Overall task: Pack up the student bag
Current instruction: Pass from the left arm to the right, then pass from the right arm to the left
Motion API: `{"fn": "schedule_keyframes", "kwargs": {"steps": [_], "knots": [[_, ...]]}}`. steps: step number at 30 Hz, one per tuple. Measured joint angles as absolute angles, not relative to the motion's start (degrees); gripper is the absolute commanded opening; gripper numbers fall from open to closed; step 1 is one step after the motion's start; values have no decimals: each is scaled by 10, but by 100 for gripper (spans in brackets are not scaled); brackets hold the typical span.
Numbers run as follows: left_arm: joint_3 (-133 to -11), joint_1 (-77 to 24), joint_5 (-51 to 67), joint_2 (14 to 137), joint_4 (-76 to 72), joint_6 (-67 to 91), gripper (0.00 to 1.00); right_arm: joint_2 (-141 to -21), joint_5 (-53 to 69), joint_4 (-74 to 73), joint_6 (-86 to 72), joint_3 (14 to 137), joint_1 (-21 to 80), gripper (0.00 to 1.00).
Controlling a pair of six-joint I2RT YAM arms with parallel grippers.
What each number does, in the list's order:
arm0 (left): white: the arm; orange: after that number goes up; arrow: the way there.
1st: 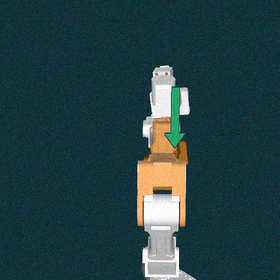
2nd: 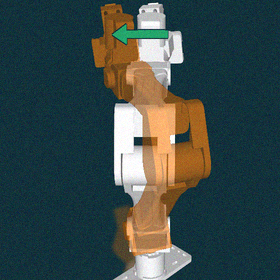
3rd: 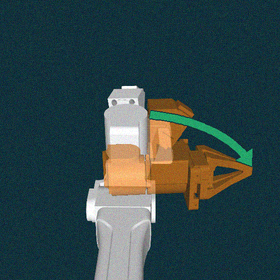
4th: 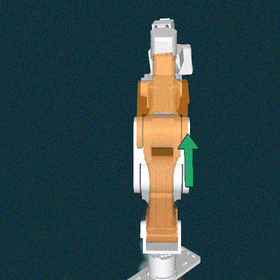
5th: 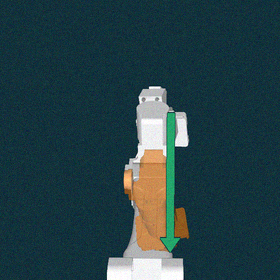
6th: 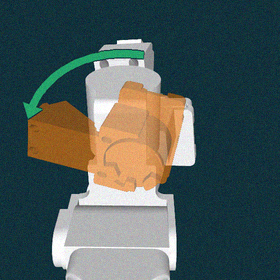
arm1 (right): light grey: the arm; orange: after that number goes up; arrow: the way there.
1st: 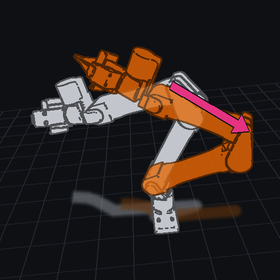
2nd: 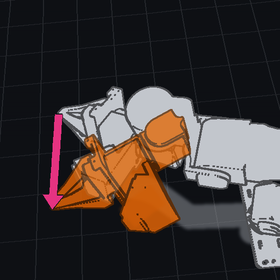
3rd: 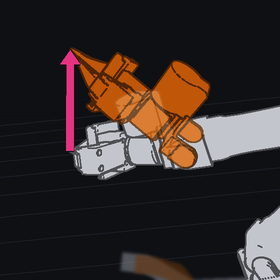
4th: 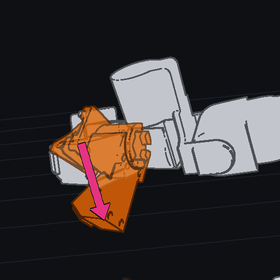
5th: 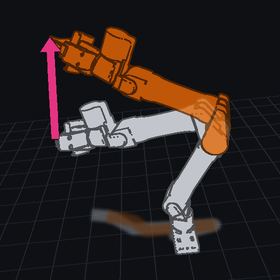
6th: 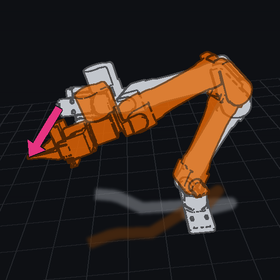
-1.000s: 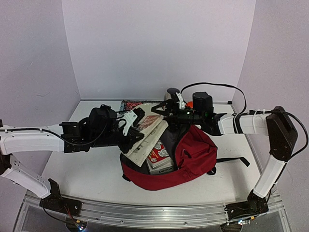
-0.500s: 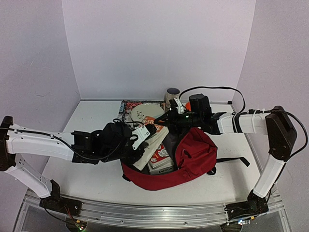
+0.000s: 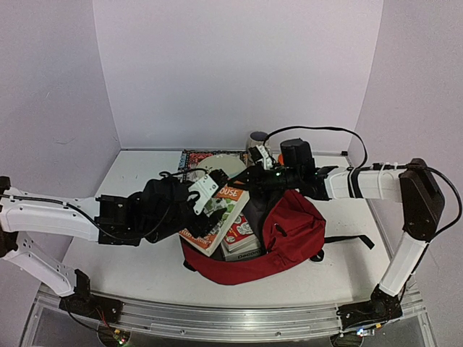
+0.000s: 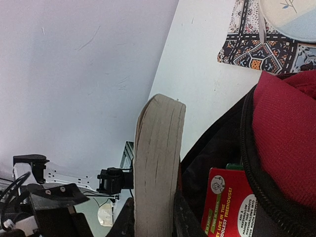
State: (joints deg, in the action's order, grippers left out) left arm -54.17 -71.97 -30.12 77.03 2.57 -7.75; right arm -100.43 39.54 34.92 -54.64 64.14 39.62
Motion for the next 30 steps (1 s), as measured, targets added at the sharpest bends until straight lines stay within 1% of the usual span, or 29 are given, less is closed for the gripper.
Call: {"fn": "schedule_keyframes", "kwargs": {"steps": [5, 7, 8, 9, 13, 18, 24, 30], "knots": [[-542, -706, -316, 738, 16, -36, 91, -982, 381, 352, -539, 641, 384, 0], [-542, -681, -310, 733, 16, -7, 95, -967, 376, 361, -538, 641, 378, 0], [-542, -662, -298, 731, 17, 11, 98, -959, 372, 367, -538, 641, 374, 0], [-542, -642, -291, 729, 18, 27, 99, -949, 368, 375, -538, 641, 370, 0], [-536, -560, -257, 706, 29, 94, 100, -922, 356, 410, -539, 637, 359, 0], [-519, -513, -207, 651, 25, 175, 100, -906, 341, 454, -547, 613, 355, 0], [-446, -420, -115, 616, -31, 301, 100, -905, 311, 499, -572, 572, 355, 0], [-408, -393, -24, 640, -82, 401, 99, -905, 287, 564, -611, 539, 355, 0]]}}
